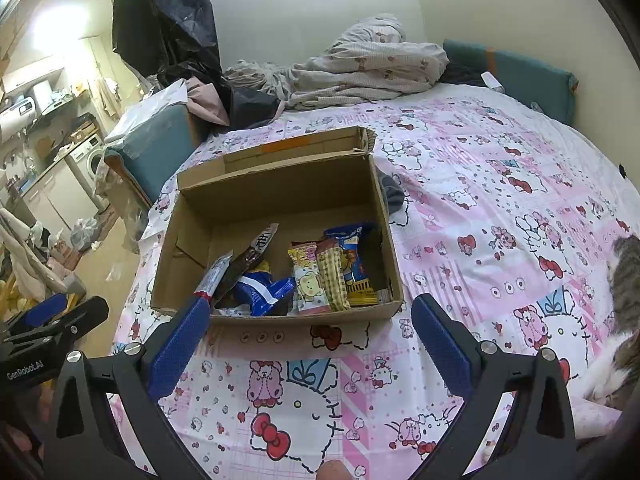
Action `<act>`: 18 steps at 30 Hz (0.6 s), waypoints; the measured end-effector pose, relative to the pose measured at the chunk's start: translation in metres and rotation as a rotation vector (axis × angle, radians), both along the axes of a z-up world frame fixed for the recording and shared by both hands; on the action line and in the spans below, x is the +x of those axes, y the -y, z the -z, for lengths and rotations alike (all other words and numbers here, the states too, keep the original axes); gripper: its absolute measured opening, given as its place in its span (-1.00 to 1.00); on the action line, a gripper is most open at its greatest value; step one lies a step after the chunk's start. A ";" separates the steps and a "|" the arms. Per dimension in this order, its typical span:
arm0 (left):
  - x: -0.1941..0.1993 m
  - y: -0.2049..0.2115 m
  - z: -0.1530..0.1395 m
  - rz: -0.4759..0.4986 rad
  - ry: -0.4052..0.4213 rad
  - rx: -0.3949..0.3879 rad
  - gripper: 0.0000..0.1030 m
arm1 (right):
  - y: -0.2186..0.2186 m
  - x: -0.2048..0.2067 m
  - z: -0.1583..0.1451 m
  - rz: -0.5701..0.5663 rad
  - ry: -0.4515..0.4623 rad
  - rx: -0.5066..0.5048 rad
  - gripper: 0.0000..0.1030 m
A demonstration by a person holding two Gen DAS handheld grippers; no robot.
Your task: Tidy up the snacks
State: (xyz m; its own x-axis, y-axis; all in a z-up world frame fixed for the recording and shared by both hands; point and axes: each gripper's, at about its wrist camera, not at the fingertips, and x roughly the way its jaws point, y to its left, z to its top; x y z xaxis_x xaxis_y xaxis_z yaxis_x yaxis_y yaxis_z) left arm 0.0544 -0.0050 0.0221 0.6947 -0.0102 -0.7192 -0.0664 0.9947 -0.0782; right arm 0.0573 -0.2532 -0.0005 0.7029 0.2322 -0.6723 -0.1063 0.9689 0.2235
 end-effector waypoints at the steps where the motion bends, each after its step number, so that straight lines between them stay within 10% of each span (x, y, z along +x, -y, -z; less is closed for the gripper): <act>1: 0.000 0.000 0.000 0.000 0.001 -0.001 1.00 | 0.001 0.000 0.000 0.002 -0.002 0.004 1.00; 18: 0.001 -0.001 -0.001 0.002 0.006 0.003 1.00 | 0.005 -0.001 -0.002 0.013 0.004 0.007 1.00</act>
State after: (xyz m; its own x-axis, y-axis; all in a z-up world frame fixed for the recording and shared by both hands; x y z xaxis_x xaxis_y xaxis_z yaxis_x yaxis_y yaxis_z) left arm 0.0553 -0.0044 0.0234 0.6993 -0.0091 -0.7148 -0.0642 0.9951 -0.0755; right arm 0.0566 -0.2581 0.0016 0.7084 0.2276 -0.6681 -0.0944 0.9686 0.2299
